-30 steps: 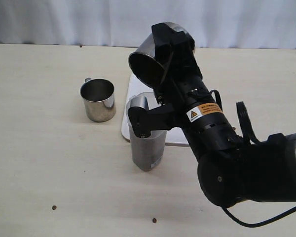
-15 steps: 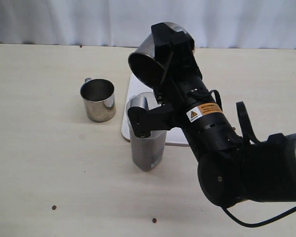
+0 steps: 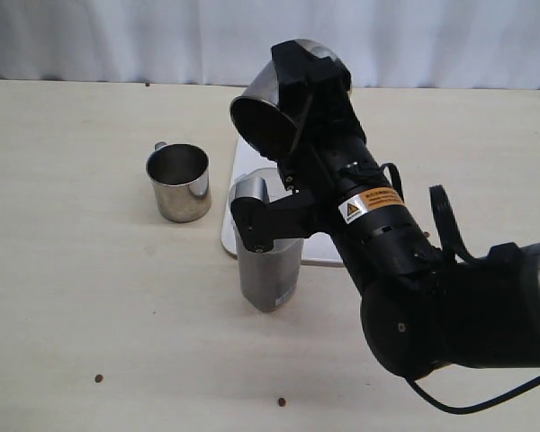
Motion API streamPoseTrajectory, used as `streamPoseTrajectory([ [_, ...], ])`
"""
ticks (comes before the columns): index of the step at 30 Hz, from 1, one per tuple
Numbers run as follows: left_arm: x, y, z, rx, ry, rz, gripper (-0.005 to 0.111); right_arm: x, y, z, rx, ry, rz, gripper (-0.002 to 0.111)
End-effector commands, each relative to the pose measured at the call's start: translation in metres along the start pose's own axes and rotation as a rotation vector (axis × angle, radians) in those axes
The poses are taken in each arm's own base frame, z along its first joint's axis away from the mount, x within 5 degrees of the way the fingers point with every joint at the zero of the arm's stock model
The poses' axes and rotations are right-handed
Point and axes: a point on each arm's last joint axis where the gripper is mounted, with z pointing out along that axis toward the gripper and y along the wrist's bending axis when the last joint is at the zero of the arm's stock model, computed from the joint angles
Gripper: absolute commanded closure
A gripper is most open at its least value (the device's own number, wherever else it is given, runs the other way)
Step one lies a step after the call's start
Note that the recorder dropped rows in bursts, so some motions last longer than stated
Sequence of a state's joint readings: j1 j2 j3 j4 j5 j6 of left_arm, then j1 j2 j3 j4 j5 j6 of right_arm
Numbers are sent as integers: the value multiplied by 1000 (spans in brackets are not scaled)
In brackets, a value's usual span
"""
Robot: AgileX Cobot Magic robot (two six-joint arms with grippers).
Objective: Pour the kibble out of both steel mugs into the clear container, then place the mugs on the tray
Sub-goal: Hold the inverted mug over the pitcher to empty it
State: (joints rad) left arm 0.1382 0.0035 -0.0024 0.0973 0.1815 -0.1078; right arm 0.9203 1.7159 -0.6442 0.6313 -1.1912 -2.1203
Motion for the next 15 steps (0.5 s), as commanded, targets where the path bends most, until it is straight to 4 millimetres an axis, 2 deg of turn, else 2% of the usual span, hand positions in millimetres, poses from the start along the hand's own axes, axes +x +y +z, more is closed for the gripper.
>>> streamPoseTrajectory([
  [1, 0, 0, 0, 7, -9, -6, 107, 1, -5, 1, 37, 10, 1, 103],
  [15, 0, 0, 0, 7, -9, -6, 107, 6, 0, 0, -2, 66, 24, 103],
])
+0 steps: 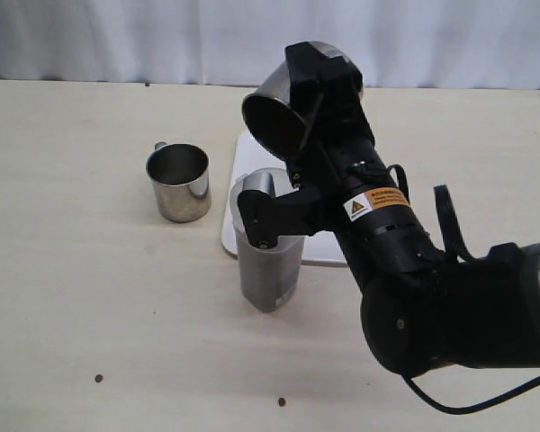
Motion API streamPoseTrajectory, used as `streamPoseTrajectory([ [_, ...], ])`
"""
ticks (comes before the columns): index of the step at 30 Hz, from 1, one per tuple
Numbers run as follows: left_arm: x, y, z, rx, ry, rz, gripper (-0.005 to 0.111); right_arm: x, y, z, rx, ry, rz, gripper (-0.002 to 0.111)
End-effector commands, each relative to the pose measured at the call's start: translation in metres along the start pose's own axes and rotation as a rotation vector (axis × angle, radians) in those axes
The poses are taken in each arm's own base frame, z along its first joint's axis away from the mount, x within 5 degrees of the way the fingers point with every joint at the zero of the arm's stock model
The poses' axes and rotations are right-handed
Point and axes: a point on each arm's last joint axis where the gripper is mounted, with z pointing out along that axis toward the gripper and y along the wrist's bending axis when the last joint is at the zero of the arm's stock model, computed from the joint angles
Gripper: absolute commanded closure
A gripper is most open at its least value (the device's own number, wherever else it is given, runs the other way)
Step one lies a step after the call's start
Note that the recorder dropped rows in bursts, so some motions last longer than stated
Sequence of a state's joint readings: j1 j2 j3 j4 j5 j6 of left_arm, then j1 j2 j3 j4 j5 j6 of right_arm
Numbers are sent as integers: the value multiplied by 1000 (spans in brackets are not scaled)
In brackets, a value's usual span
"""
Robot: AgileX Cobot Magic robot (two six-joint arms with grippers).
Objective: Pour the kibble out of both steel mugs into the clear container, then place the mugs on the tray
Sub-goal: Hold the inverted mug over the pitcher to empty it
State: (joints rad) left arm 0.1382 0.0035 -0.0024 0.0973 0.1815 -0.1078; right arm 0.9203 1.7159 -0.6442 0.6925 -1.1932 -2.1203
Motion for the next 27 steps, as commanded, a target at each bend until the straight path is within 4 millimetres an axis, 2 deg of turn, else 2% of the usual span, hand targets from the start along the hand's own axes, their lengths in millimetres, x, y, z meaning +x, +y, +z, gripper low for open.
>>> streamPoseTrajectory([
  [1, 0, 0, 0, 7, -9, -6, 107, 2, -3, 0, 27, 18, 4, 103],
  [9, 0, 0, 0, 7, -9, -6, 107, 14, -24, -6, 75, 44, 53, 103],
  [17, 0, 0, 0, 7, -9, -6, 107, 7, -27, -6, 97, -26, 23, 103],
  [27, 0, 0, 0, 7, -9, -6, 107, 7, -23, -6, 66, -26, 28, 103],
])
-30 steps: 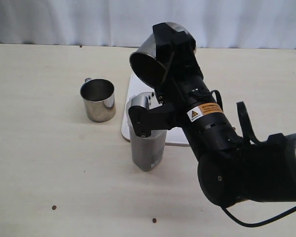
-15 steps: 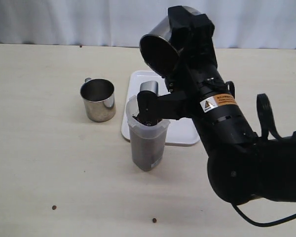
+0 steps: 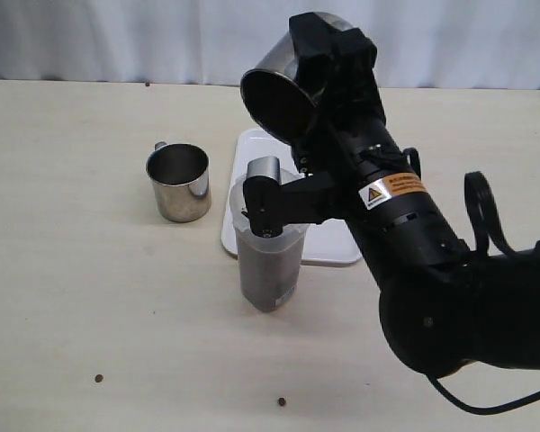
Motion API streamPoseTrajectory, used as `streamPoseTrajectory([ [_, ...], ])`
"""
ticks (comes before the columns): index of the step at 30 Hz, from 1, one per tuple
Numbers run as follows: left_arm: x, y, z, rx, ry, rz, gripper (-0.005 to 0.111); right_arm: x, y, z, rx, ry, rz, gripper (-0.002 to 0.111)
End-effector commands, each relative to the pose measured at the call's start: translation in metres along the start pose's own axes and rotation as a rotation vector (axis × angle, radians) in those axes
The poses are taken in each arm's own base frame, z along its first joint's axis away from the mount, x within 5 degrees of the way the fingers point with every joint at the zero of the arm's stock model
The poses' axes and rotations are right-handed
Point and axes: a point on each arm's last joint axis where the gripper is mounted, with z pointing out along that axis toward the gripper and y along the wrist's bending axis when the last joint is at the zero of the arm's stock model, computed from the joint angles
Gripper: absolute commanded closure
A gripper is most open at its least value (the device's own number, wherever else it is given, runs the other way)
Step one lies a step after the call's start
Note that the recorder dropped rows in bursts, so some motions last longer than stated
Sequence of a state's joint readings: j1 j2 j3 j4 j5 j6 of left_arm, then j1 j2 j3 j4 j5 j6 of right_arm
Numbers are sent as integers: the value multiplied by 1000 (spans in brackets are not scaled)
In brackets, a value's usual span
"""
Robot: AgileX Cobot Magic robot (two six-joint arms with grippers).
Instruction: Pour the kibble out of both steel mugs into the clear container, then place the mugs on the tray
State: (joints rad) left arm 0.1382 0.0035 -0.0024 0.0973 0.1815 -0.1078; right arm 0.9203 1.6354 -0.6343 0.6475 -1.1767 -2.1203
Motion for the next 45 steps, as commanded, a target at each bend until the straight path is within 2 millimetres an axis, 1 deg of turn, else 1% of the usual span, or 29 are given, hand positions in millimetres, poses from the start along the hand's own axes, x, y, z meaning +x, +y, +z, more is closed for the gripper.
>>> streamPoseTrajectory([
  [1, 0, 0, 0, 7, -9, -6, 107, 1, -1, 0, 1, 5, 3, 103],
  [5, 0, 0, 0, 7, -9, -6, 107, -1, 7, 1, -20, 5, -9, 103],
  [12, 0, 0, 0, 7, -9, -6, 107, -10, 19, 3, -3, -37, -63, 103],
  [26, 0, 0, 0, 7, -9, -6, 107, -11, 19, 3, -1, -41, -65, 103],
  [34, 0, 0, 0, 7, -9, -6, 107, -3, 0, 1, 42, -13, -25, 103],
  [37, 0, 0, 0, 7, -9, -6, 107, -1, 6, 1, 13, 19, -16, 103],
  [40, 0, 0, 0, 7, -9, -6, 107, -4, 14, 0, -5, -2, -40, 103],
  [45, 0, 0, 0, 7, -9, -6, 107, -6, 14, 0, 1, -18, -47, 103],
])
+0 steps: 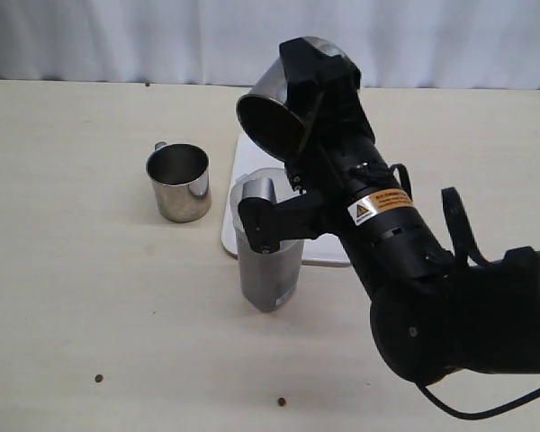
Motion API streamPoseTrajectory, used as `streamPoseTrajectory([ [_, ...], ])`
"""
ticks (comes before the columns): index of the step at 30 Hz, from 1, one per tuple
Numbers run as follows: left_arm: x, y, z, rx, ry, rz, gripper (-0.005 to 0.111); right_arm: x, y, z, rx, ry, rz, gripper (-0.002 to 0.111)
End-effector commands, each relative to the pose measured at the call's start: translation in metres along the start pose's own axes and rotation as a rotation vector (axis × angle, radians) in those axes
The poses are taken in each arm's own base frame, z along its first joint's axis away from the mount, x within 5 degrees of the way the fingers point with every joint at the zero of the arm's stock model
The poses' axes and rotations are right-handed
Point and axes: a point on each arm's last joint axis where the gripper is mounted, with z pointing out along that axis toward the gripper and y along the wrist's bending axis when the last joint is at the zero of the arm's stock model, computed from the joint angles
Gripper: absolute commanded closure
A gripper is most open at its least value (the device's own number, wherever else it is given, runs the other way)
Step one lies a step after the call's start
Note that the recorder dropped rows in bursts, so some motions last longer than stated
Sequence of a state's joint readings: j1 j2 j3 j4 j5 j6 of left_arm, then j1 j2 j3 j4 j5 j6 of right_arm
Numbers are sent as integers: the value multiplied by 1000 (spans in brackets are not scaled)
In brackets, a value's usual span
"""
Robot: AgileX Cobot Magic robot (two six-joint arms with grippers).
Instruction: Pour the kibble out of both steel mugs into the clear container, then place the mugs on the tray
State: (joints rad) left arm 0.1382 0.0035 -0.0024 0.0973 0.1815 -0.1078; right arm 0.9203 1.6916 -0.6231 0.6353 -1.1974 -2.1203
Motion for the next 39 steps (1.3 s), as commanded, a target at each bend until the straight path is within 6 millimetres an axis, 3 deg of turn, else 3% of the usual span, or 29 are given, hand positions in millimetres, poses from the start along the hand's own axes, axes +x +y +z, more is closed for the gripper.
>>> streamPoseTrajectory([
  [1, 0, 0, 0, 7, -9, -6, 107, 0, -3, 0, 29, 0, -3, 103],
  [10, 0, 0, 0, 7, -9, -6, 107, 5, -2, 0, 1, 56, 25, 103],
  [18, 0, 0, 0, 7, -9, -6, 107, 23, -19, -5, -84, 147, 178, 103],
  [26, 0, 0, 0, 7, -9, -6, 107, 27, -42, -10, -294, 104, 518, 103],
  [32, 0, 0, 0, 7, -9, -6, 107, 33, -59, 1, -481, 163, 941, 103],
  [35, 0, 0, 0, 7, -9, -6, 107, 38, -61, 4, -496, 200, 1010, 103],
  [39, 0, 0, 0, 7, -9, -6, 107, 47, -60, 4, -454, 273, 954, 103],
])
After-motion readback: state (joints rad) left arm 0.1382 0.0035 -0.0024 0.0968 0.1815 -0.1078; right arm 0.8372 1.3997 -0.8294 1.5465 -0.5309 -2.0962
